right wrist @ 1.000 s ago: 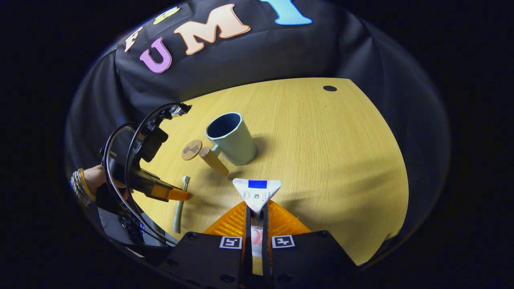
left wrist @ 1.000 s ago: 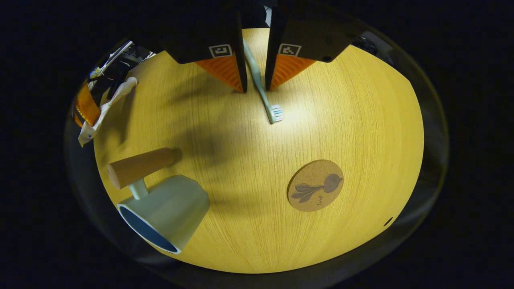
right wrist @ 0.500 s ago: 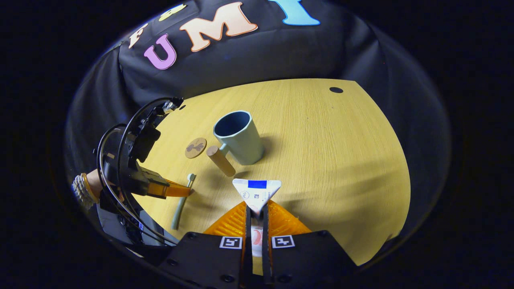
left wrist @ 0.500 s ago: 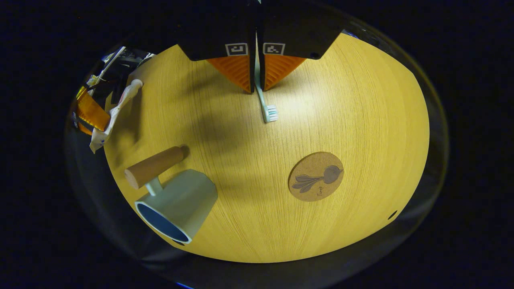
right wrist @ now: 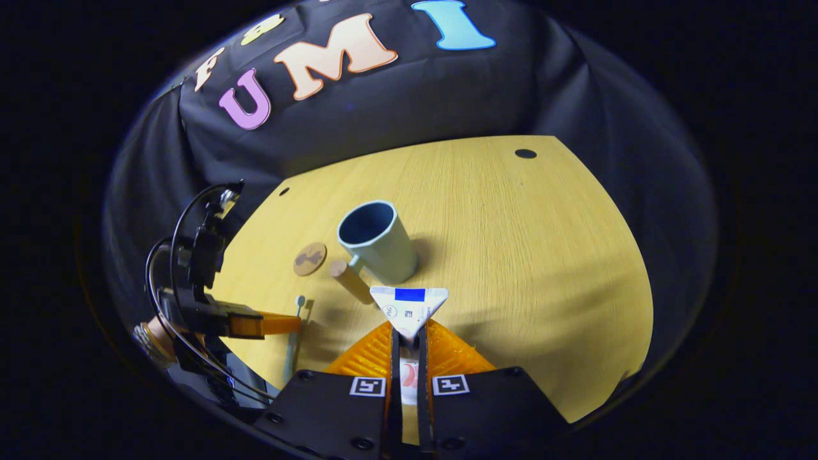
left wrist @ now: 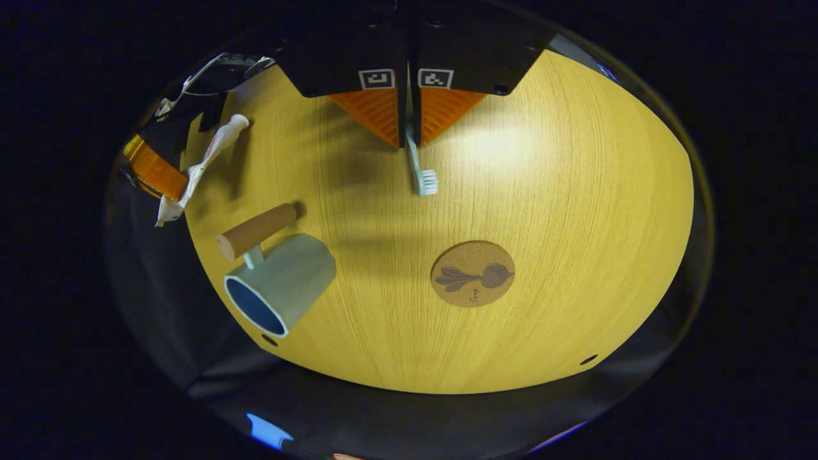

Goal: Put the toothbrush and toothpaste on the desktop into the cup, then pick up the cup and place it on the coaster on the desktop.

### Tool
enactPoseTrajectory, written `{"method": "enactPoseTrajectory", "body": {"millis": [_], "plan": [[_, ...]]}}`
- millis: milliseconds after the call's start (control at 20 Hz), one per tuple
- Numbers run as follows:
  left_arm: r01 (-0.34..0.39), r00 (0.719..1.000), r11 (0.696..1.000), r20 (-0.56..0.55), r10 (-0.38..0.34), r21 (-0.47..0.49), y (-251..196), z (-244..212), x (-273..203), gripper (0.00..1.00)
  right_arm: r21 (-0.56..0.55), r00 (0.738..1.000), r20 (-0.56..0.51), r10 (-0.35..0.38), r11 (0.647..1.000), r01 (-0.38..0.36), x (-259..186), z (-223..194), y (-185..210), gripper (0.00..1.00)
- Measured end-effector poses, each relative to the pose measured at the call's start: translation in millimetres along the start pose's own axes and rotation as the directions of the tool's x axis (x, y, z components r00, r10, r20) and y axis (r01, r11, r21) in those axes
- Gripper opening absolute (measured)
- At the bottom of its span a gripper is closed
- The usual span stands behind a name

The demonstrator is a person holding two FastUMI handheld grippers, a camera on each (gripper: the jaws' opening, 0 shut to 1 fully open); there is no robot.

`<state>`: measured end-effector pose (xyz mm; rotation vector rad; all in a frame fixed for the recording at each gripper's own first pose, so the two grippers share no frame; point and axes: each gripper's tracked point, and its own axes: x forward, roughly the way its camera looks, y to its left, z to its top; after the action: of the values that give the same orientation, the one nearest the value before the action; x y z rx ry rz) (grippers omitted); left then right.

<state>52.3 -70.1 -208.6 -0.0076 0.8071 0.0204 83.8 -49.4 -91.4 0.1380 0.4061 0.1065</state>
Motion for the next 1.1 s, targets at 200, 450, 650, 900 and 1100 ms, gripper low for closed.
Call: {"method": "enactPoseTrajectory", "body": {"millis": [200, 450, 650, 900, 1100], "plan": [[0.006, 0.997, 0.999, 0.077, -0.002, -0.048, 6, 13, -17, 0.00, -0.010, 0.994, 0.106, -0.003, 1.000, 0.004, -6, 31, 4, 0.12], [0.024, 0.985, 0.998, 0.171, -0.014, -0.056, 2, 37, -45, 0.00, -0.007, 0.971, 0.240, -0.024, 1.000, 0.027, -15, 79, 7, 0.12], [0.038, 0.956, 0.995, 0.292, -0.009, -0.093, -4, 64, -67, 0.00, 0.038, 0.950, 0.311, 0.013, 0.999, -0.026, -10, 119, 22, 0.12], [0.061, 0.897, 0.992, 0.442, -0.006, -0.110, -2, 98, -89, 0.00, -0.013, 0.895, 0.442, 0.070, 0.997, -0.072, -1, 172, 46, 0.12], [0.074, 0.850, 0.991, 0.526, -0.004, -0.112, -1, 124, -97, 0.00, -0.042, 0.868, 0.483, 0.115, 0.993, -0.108, 19, 183, 63, 0.12]]}}
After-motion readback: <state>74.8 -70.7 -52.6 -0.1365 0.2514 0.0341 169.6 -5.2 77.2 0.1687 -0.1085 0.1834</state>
